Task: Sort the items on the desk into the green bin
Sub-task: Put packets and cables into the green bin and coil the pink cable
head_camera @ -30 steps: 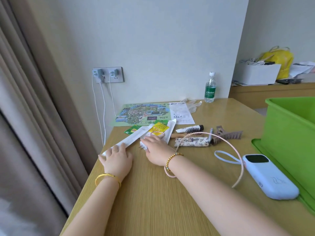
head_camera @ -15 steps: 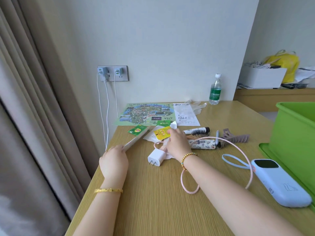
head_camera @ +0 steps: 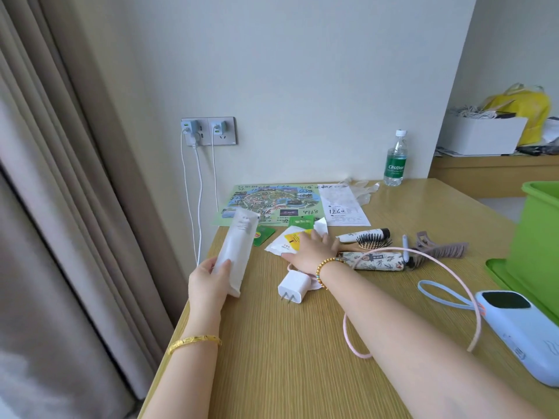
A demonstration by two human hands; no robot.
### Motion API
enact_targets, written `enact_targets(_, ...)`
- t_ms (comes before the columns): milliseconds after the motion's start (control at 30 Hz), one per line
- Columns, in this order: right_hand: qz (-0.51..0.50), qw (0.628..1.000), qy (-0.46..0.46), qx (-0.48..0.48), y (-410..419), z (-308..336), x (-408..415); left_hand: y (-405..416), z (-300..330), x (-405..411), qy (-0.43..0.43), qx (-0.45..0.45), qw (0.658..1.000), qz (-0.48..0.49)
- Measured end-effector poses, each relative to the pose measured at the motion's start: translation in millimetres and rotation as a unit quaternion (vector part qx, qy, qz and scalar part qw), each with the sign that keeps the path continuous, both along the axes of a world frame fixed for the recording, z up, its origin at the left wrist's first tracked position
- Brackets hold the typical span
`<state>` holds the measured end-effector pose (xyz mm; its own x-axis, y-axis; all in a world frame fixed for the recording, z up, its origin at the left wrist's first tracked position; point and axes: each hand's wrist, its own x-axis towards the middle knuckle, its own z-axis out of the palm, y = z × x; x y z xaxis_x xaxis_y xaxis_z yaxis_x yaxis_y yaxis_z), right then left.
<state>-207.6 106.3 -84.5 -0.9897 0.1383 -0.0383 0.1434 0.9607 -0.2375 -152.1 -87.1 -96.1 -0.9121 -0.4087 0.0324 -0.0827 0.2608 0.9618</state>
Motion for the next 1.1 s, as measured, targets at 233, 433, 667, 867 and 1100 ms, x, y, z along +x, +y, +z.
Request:
enact_targets(233, 0.067, 0.983, 0.097, 0.140, -13, 11, 17, 2, 3, 2, -0.004, 0.020, 1.000, -0.012)
enact_targets(433, 0.033, 0.958, 0.241, -0.153, 11, 25, 42, 2, 6, 7, 0.006, 0.024, 0.999, -0.046)
enact_targets(667, 0.019, 0.902, 0.198, -0.384, 51, 83, 94, 54, 35, 38, 0.054, 0.074, 0.994, -0.067)
enact_targets(867, -0.053, 0.905, 0.355, -0.227, 129, 130, 155, 160, 103, 72, 0.124, 0.133, 0.965, -0.189)
enact_targets(1100, -0.199, 0.858, 0.435, -0.187, 246, 169, 235, 305, 169, 151, 0.094, 0.139, 0.896, -0.410)
